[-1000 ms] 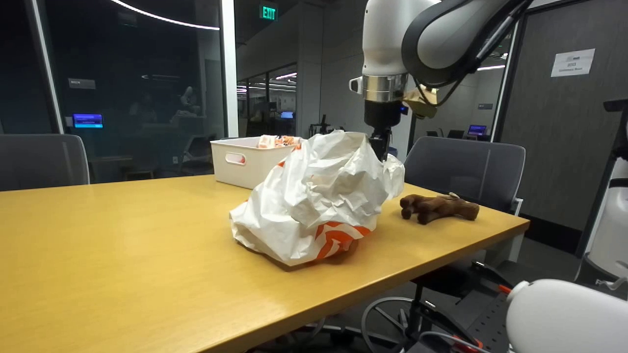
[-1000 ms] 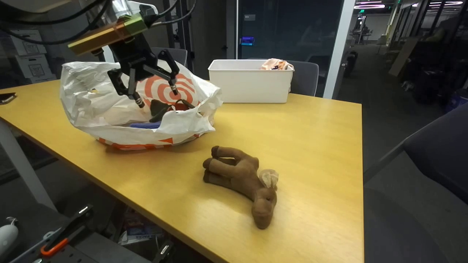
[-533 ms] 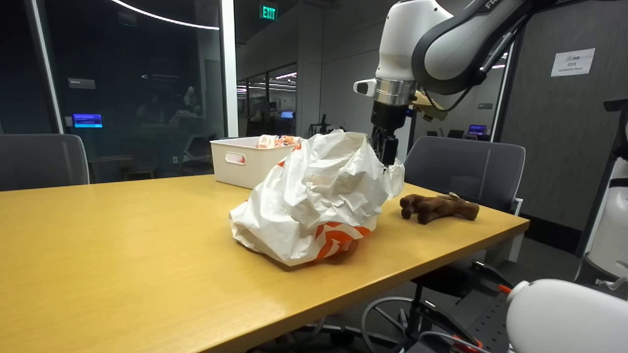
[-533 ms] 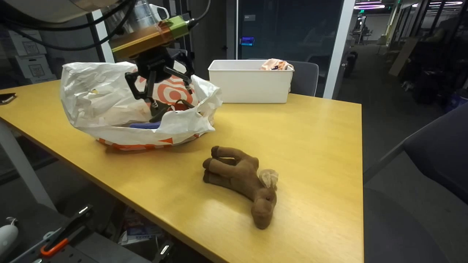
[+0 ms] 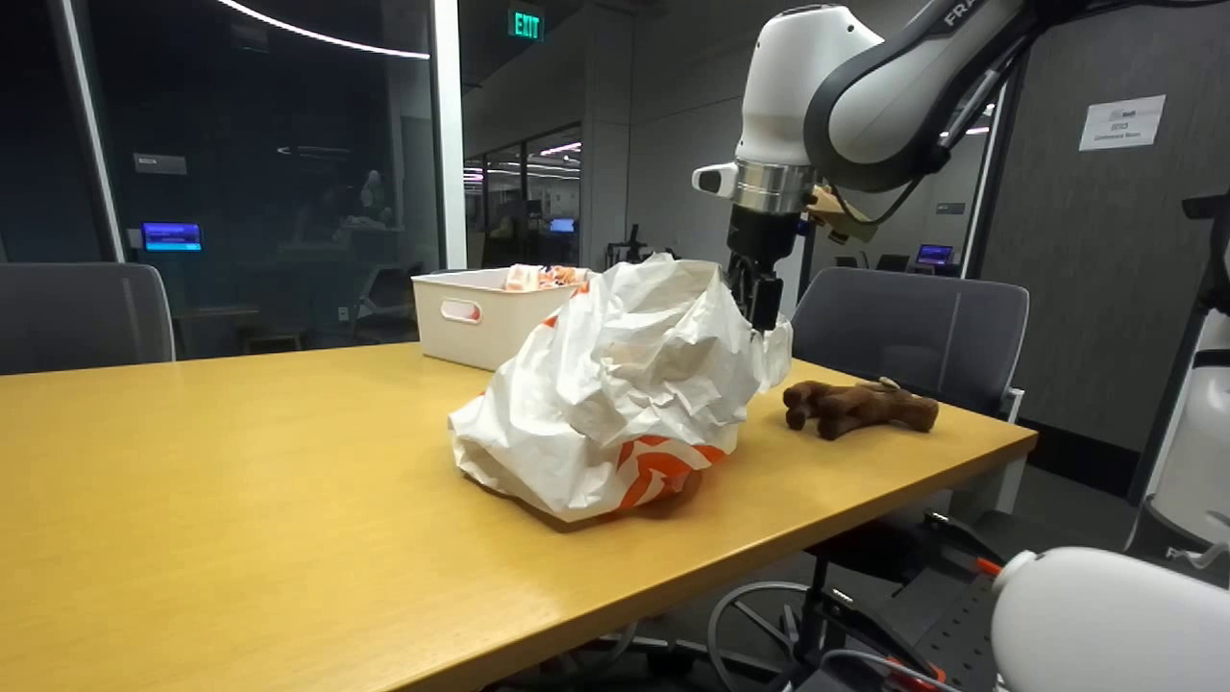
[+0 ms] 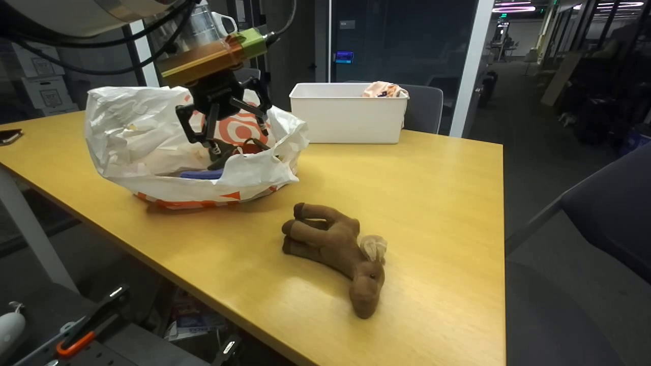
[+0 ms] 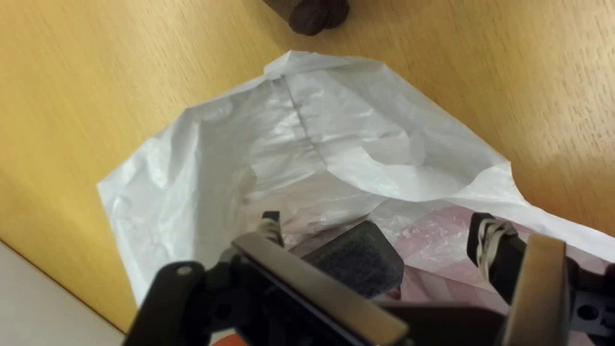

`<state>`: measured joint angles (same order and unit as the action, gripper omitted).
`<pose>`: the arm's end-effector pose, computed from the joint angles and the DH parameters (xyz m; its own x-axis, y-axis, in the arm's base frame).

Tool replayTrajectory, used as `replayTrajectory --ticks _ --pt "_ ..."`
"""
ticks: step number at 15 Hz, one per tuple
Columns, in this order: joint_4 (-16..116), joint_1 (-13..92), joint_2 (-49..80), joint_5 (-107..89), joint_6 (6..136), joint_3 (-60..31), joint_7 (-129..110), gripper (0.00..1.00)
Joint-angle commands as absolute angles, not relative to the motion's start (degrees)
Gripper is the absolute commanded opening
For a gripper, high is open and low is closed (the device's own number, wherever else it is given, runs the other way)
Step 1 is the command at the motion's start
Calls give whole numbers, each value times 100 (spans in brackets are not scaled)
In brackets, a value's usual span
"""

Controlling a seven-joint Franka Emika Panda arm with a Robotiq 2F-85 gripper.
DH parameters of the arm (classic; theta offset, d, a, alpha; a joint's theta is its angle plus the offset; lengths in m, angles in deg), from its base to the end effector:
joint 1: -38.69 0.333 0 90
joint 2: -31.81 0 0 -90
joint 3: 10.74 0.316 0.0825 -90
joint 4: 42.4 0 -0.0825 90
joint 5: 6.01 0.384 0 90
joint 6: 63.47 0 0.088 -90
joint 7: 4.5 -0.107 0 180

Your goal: Remove the moose, eraser and radish from the plastic bag and put them on the table.

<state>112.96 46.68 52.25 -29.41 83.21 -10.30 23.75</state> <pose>0.3990 0.0649 0.3575 0.5734 0.8193 0.0016 0.7751 -0.5431 0.3229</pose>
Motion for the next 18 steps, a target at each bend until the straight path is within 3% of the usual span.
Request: replayTrajectory --ticks 1,7,18 --pt "11624 5010 5344 -2441 8604 -1199 3118 100" --pt "11539 6265 5590 -110 8253 -1465 4970 100" --pt "11106 5747 3854 -93 9483 -1108 4607 100"
